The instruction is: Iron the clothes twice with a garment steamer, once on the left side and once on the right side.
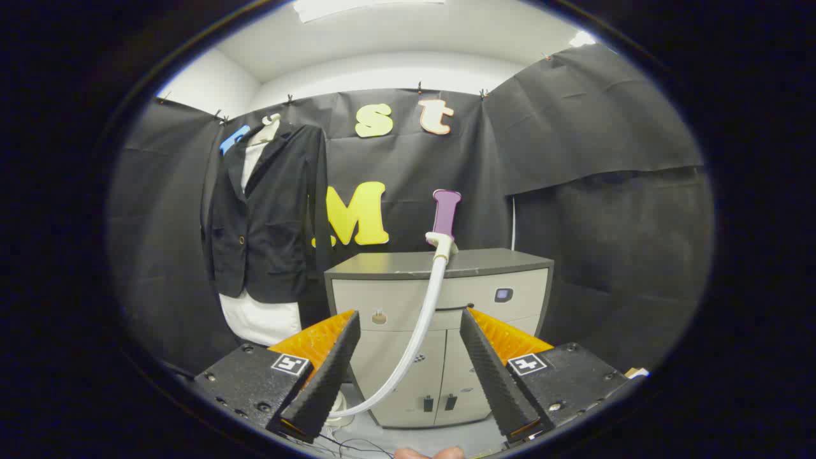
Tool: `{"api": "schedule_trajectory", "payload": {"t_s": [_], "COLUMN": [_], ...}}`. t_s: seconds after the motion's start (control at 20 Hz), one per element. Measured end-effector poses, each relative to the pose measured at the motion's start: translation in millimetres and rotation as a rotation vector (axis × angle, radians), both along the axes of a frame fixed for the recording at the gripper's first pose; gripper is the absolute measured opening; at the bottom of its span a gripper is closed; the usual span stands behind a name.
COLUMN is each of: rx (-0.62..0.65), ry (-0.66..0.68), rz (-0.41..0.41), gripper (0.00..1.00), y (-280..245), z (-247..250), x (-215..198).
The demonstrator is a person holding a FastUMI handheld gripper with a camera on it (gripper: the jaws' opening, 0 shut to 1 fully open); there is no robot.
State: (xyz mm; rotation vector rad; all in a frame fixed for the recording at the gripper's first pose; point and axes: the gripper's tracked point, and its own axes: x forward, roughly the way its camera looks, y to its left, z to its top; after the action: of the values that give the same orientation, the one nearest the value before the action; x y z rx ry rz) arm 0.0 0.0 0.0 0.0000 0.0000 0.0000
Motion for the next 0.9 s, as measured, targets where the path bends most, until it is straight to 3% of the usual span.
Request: {"api": "schedule_trajectory", "payload": {"t_s": [0.9], "rx": [0.002], "ry": [0.044], "rz": [0.018], "gripper": [0.98], "y": [-9.6], "z": [-3.9], "x": [26.0]}}
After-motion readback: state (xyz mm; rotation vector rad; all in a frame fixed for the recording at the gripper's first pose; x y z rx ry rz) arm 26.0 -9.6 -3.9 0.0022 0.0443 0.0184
